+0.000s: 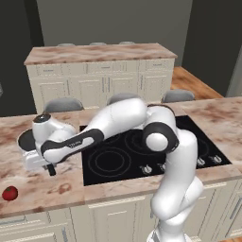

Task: Place the pan on the rear left burner on the stove. Then place the tomato and the onion in the pan and turn on the rear left burner.

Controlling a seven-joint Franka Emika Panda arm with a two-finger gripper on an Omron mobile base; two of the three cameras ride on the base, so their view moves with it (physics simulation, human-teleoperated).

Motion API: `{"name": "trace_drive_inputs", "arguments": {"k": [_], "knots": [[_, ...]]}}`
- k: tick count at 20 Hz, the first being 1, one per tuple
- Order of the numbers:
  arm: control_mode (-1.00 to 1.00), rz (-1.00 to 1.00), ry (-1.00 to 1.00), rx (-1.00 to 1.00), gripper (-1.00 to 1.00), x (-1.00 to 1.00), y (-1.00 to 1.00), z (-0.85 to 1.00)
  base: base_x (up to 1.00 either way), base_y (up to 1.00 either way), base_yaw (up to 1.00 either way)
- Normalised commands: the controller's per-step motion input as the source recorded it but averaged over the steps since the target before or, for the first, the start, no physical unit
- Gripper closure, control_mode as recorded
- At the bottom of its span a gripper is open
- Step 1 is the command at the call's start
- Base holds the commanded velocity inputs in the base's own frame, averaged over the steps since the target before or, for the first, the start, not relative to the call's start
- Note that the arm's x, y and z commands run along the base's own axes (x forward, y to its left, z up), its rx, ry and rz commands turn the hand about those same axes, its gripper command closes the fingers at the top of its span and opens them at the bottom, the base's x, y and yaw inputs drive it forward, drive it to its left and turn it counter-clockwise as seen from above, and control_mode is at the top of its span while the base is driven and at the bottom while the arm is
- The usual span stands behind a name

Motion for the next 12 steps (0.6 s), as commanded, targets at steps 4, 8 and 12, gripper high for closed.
{"name": "trace_drive_inputs", "arguments": {"k": [4, 8, 12], "knots": [[-1.0, 0.0, 0.01, 0.0, 1.0, -0.04, -0.16, 0.53, 0.0, 0.0, 0.0], [-1.0, -0.02, 0.05, 0.0, 1.0, -0.1, -0.54, 0.21, 0.0, 0.0, 0.0], [-1.0, -0.04, 0.0, 0.0, 1.0, -0.06, -0.68, 0.1, 0.0, 0.0, 0.0]]}}
